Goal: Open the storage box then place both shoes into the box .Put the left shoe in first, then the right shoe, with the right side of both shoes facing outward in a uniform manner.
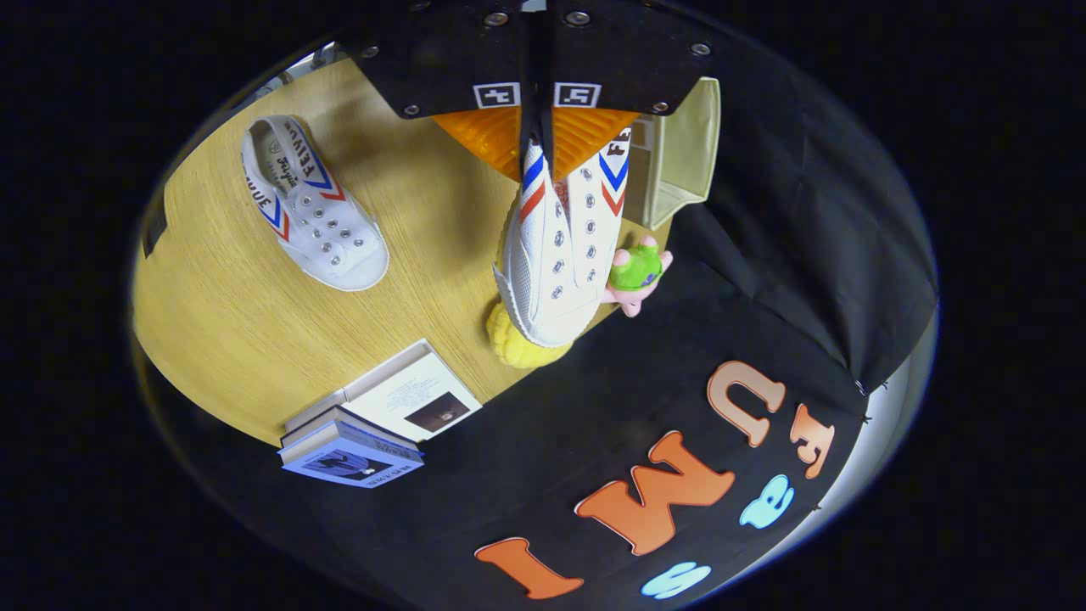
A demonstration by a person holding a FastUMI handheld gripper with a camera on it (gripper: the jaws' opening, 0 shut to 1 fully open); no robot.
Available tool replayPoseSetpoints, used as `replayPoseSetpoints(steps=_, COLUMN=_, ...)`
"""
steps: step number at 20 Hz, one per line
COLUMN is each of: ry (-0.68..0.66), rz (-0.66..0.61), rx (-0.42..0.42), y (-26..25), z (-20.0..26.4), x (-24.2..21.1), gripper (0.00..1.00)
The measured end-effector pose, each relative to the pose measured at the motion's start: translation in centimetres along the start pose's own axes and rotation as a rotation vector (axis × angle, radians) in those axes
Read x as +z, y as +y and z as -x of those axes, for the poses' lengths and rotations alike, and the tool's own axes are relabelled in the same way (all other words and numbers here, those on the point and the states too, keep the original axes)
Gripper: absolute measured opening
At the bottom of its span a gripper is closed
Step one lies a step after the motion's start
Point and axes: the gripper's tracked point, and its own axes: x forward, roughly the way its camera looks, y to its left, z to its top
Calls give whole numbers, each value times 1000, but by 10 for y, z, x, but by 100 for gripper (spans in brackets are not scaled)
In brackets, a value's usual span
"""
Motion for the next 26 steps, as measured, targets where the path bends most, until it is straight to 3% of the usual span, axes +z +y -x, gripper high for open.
replayPoseSetpoints(steps=5, ry=-32, rz=23, rx=66, y=67, z=2, x=-1, gripper=0)
replayPoseSetpoints(steps=8, ry=-16, rz=87, rx=40, y=90, z=-12, x=-21, gripper=0)
replayPoseSetpoints(steps=12, ry=28, rz=87, rx=70, y=127, z=-35, x=-55, gripper=0)
replayPoseSetpoints(steps=26, ry=182, rz=245, rx=37, y=188, z=-84, x=-160, gripper=0)
